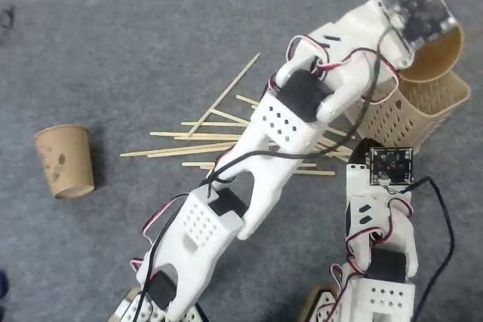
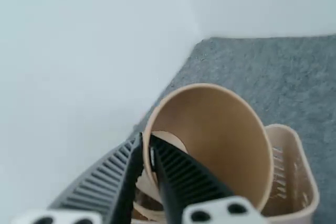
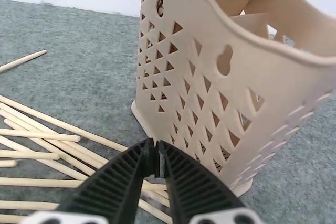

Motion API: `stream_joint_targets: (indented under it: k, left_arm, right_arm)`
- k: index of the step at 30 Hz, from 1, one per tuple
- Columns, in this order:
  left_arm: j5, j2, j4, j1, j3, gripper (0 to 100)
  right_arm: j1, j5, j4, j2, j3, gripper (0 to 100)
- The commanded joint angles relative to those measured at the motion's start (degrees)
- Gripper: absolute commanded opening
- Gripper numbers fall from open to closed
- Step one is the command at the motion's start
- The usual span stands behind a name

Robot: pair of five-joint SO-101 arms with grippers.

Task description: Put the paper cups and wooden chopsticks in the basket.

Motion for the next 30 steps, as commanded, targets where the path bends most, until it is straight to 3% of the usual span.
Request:
stream_joint_targets:
  k: [1, 8, 17, 19, 26, 30]
  left_arm:
    - [8.7, -0.62, 1.23, -2.29, -2.51, 1]
    - [12.92, -0.53, 0.79, -5.36, -2.59, 18]
    - [12.92, -0.62, -1.76, -6.51, 2.07, 18]
    - [11.08, -1.32, 4.13, -6.15, 1.8, 18]
    - [-6.68, -6.68, 37.71, -7.12, -8.48, 18]
    - [-6.95, -12.92, 39.21, -18.64, -7.6, 18]
  right_arm:
    - [-0.4, 0.62, -1.63, -0.92, 1.14, 0.8]
    - [-1.19, 0.62, -1.54, -0.92, 1.14, 0.8]
    - [-1.27, 0.7, -1.54, -0.92, 1.14, 0.8]
    - [-1.27, 0.7, -1.54, -0.92, 1.14, 0.8]
    - [-1.19, 0.7, -1.54, -0.92, 1.14, 0.9]
    - [-1.27, 0.7, -1.54, -0.92, 1.14, 0.9]
